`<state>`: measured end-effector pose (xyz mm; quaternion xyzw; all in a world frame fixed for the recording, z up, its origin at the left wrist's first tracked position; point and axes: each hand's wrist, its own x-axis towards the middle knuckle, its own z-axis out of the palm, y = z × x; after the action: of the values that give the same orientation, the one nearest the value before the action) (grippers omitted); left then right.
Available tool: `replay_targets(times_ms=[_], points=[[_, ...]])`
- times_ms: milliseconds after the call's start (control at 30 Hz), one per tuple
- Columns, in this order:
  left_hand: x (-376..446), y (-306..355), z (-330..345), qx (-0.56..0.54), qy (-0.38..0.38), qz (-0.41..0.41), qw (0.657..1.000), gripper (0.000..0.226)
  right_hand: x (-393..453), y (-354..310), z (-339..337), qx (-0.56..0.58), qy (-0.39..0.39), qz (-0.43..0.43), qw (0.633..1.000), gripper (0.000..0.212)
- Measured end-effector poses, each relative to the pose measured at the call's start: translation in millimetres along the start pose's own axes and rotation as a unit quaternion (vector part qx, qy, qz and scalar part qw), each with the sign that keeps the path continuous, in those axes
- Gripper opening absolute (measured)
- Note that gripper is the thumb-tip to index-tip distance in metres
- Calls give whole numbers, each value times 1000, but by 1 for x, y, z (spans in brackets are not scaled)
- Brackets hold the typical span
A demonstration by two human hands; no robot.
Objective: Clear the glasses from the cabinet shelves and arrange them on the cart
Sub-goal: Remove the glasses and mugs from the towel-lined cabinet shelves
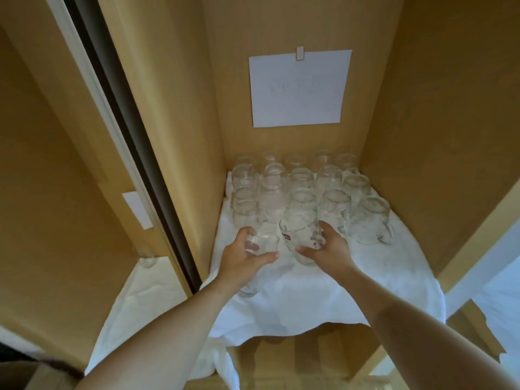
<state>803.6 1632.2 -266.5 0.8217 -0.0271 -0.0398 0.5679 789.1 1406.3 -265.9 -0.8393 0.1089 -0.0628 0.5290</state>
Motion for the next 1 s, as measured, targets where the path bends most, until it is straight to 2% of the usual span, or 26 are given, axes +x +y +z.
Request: replay_targets(times_ms=[100, 200, 300, 433, 533, 600, 800, 867, 1000], points=[[3, 2, -8, 9, -1, 5, 1000, 74, 10, -15, -9, -193, -31, -51, 979, 101], [5, 2, -13, 3, 11, 4, 1000, 71, 16, -24, -12, -384, -78, -114, 913, 105], [5, 0, -17, -6, 25, -3, 1000, 75, 19, -34, -8, -493, -103, -160, 849, 100], [5, -4, -21, -23, 39, -12, 999, 88, 20, -47, 3, -631, -113, -249, 726, 92], [7, -8, -23, -21, 52, -14, 998, 84, 19, -56, 11, -699, -112, -281, 647, 91], [10, -10, -25, -17, 53, -14, 998, 82, 19, -59, 15, -728, -107, -289, 612, 91], [15, -13, -27, -18, 56, -12, 998, 74, 17, -58, 21, -755, -87, -351, 547, 95], [15, -15, -27, -19, 55, -12, 998, 73, 15, -52, 23, -750, -86, -360, 549, 96], [15, -15, -28, -18, 55, -15, 998, 76, 14, -43, 26, -714, -110, -375, 580, 96]])
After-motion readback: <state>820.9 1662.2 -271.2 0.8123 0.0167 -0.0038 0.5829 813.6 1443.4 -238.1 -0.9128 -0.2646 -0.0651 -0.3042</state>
